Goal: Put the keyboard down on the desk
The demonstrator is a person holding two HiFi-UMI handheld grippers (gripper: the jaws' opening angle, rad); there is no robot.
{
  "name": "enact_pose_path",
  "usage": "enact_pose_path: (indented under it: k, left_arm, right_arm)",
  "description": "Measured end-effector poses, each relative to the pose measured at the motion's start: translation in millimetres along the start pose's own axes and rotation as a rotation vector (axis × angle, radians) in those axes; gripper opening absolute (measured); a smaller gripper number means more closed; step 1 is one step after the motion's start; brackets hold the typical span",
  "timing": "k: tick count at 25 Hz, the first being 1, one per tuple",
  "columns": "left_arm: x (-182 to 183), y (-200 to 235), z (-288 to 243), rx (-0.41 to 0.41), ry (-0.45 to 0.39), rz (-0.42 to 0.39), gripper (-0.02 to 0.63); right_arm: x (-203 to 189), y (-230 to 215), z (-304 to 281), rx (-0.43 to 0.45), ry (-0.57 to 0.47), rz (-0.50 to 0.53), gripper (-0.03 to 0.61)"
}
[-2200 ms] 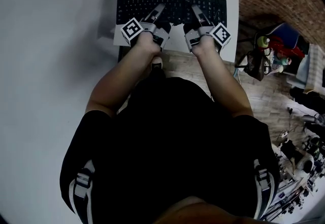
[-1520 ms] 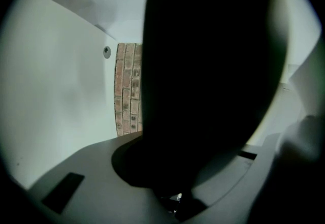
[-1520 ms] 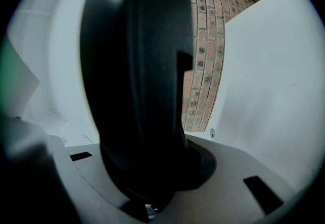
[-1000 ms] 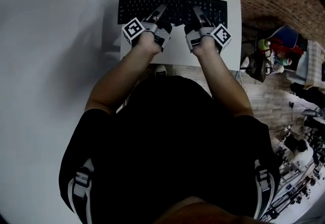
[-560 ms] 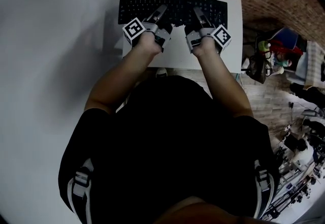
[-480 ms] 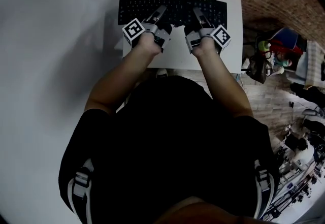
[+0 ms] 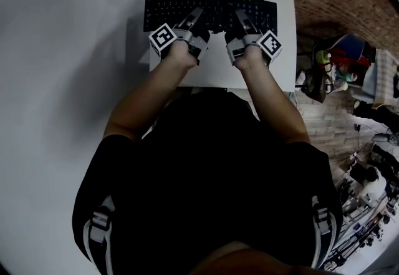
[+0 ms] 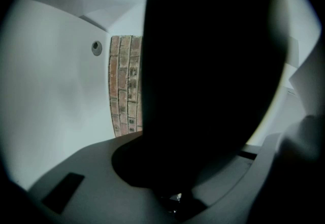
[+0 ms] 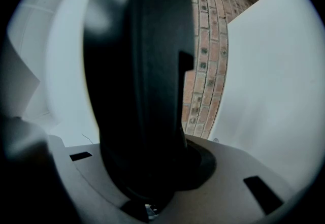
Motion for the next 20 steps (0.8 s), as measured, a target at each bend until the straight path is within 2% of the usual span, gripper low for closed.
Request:
enact_pose_path:
  k: [6, 20]
  left_arm:
    - [3.0, 2.2, -8.0, 0.004, -0.002, 0.001, 0.081]
    - [17.1, 11.0, -29.0, 0.020, -0.020, 0.009, 0.081]
  right_arm:
    - [2.5, 8.3, -6.1, -0.006, -0.006, -0.029, 0.106]
    - [12.7, -10.7, -28.3, -0.014, 0.012, -0.035, 0.106]
Point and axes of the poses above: the fingertips, and each gripper's own axes: z backward along the fingers, y to its left, x out of its top, the point moved 10 cm from there along z, backward along the fingers, and after that the axes turned 15 degrees about z, right-handed, at the moved point
